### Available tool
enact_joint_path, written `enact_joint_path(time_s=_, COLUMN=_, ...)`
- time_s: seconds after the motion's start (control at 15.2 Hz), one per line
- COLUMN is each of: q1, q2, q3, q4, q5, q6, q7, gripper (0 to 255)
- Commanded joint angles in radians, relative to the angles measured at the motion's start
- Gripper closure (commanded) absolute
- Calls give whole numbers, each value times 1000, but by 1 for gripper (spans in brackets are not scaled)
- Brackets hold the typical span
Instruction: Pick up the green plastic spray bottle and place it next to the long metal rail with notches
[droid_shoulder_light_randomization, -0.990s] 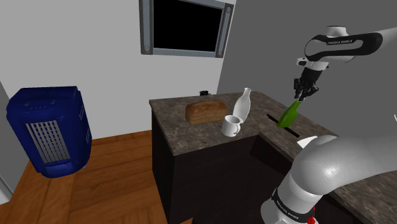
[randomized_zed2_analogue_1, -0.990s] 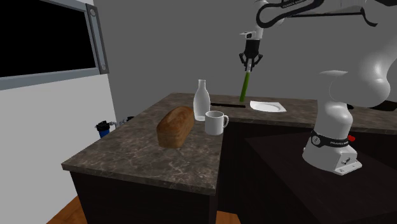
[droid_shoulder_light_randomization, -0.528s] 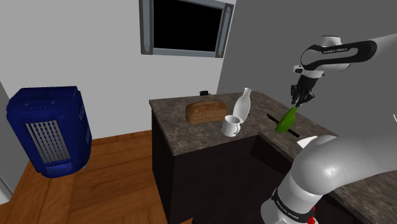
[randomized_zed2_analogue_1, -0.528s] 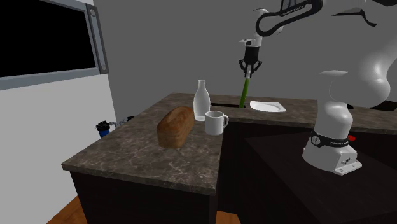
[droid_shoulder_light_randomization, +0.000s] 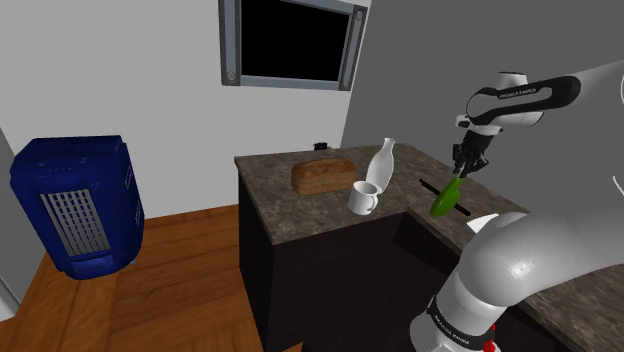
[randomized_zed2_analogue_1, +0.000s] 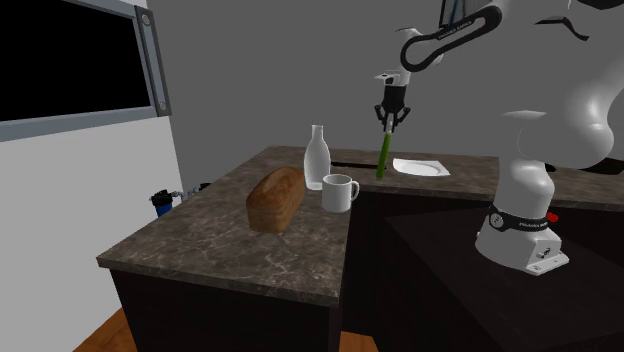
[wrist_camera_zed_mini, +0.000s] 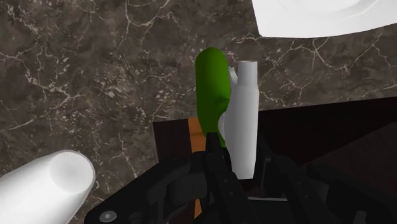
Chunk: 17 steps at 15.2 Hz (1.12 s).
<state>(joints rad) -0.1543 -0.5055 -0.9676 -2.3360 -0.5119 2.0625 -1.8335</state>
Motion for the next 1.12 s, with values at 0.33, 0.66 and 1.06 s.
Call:
enact_joint_path(time_s=0.33, q1=5, q2=12, q3=-18, q4=-17, q5=-3, q6=31, q7=-1, gripper=255)
enact_joint_path(time_s=0.66, q1=5, q2=12, q3=-18, q4=-17, q5=-3, q6=31, q7=-1, gripper=0)
enact_joint_path(time_s=1.06, q1=-16, q2=-34, q3=49, q4=43, q5=6, q6=-79, q7=3, gripper=0)
